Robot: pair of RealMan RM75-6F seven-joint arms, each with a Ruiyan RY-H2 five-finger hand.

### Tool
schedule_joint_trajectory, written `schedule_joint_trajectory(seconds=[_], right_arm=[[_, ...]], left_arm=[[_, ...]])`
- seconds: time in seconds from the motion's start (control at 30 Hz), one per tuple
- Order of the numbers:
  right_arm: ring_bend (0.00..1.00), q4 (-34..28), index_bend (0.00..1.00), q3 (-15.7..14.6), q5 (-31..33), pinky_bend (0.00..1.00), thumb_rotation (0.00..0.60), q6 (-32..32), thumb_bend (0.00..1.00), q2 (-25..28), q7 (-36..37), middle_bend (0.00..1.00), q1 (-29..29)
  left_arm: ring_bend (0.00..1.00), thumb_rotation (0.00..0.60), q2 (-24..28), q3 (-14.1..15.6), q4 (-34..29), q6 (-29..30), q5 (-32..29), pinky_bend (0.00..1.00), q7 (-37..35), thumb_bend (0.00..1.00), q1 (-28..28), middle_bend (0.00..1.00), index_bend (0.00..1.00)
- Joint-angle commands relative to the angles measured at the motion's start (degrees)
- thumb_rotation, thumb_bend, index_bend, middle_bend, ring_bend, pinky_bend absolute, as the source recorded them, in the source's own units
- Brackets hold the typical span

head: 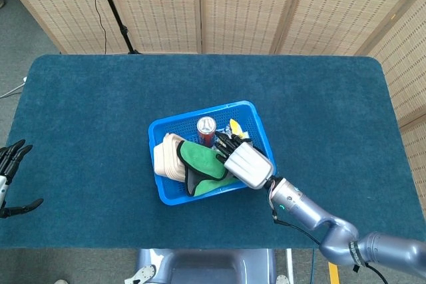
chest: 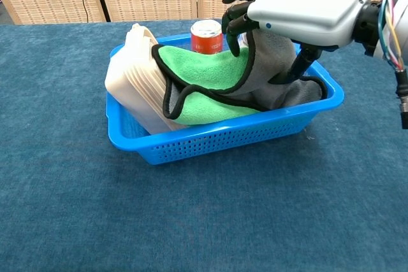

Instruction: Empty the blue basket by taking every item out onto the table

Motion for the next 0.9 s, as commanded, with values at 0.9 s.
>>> schedule_joint_trajectory(seconds=[0.9], right_arm=[[0.46,5.6,0.67,7.2,-7.7,0.71,0.6,21.6,0.82,6.2,11.6,0.58,0.0]], left_arm=[[0.0,0.6,0.1,-0.2,0.2,-0.9,-0.9,0.0,-0.7,0.0,-0.2,0.0,0.0]])
